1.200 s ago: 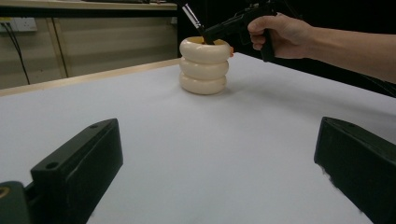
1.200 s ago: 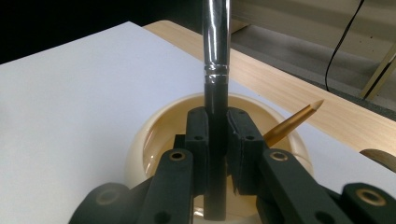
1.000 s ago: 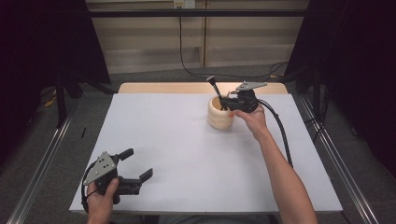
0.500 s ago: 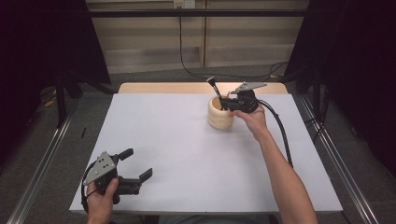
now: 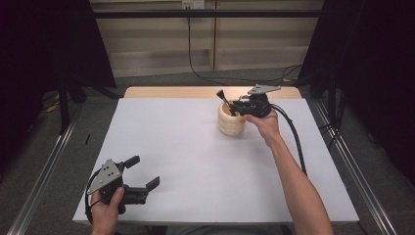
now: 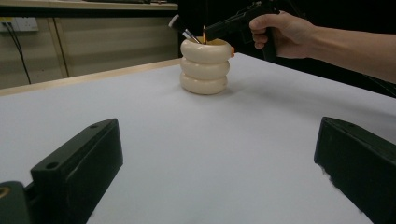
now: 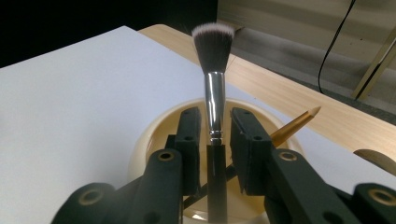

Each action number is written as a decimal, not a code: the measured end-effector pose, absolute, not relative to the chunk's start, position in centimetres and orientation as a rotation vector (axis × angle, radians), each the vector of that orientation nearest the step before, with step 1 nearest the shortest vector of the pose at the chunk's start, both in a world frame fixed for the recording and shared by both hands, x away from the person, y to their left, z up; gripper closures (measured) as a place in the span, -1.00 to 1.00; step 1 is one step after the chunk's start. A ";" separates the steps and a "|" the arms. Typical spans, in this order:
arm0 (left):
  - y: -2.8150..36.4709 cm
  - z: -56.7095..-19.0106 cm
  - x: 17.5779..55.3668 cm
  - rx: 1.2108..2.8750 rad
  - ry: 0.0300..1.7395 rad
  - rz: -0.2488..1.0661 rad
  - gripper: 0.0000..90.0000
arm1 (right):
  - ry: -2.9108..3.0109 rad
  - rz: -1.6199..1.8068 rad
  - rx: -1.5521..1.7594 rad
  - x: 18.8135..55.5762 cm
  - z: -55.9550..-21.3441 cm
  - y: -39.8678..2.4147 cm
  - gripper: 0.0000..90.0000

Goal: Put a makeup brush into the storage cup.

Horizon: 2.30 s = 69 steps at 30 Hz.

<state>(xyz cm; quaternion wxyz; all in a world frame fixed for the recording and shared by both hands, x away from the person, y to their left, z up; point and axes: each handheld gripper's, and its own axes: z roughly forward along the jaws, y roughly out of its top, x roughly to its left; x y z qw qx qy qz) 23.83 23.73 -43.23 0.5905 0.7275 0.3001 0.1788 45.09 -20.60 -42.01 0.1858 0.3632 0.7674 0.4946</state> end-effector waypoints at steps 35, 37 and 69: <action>23.4 -43.6 24.9 1.700 0.719 0.398 -0.97 | 2.101 1.438 0.977 43.4 -40.0 -21.0 -0.90; 23.4 -43.5 24.8 1.698 0.719 0.398 -0.97 | 2.082 1.448 0.980 42.9 -40.0 -21.3 -0.94; 23.9 -43.2 24.1 1.679 0.724 0.426 -0.97 | 1.985 1.409 1.093 36.7 -40.5 -25.1 -0.91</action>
